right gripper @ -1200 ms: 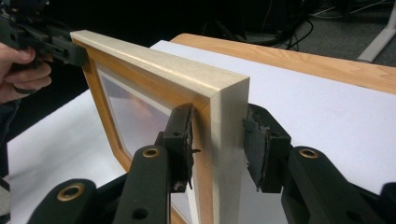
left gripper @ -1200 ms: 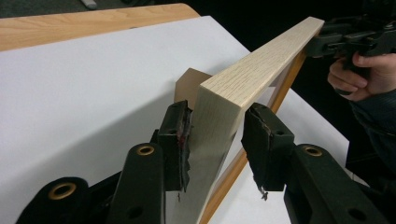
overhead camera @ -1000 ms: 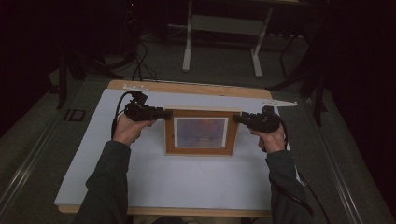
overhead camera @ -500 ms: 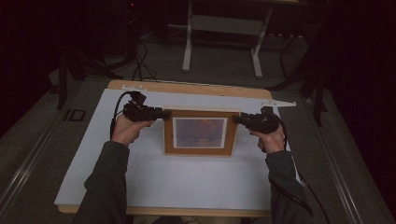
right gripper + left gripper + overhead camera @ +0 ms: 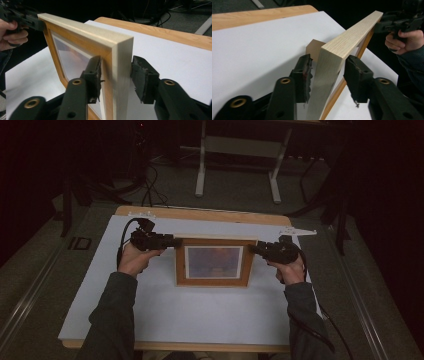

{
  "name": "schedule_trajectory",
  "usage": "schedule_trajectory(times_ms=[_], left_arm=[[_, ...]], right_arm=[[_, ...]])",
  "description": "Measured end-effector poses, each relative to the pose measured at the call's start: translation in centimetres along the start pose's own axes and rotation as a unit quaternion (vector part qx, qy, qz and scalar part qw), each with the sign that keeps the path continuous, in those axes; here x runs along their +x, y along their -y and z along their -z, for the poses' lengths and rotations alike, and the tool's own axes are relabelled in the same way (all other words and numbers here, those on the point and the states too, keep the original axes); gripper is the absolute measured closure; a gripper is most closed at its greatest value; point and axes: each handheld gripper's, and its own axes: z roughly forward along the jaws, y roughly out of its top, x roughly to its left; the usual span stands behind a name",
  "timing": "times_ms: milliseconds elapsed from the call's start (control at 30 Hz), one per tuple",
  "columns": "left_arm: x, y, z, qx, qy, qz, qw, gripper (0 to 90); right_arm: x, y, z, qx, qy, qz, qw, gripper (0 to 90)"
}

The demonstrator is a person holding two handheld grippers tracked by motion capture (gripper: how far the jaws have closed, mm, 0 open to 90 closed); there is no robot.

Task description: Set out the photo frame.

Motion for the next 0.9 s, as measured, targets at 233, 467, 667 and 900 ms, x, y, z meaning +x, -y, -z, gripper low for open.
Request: schedule_trajectory(times_ms=[233, 467, 667, 900], left_arm=[[0.1, 0.5, 0.6, -0.008, -0.003, -0.006, 0.9999, 53.0], [0.0, 0.9, 2.0, -0.031, -0.009, -0.012, 0.9994, 51.3], [0.0, 1.9, 3.4, -0.052, -0.027, -0.014, 0.9982, 51.4], [0.2, 3.3, 4.5, -0.06, -0.082, -0.014, 0.9947, 51.7]], right_arm=[[0.0, 0.4, 0.5, -0.005, 0.0, 0.003, 1.0, 54.8], [-0.1, 0.6, 1.7, -0.012, 0.007, 0.006, 0.9999, 53.0], [-0.4, 0.9, 2.6, -0.01, 0.015, 0.006, 0.9998, 53.1], [-0.7, 1.6, 3.5, -0.01, 0.029, 0.005, 0.9995, 59.8]])
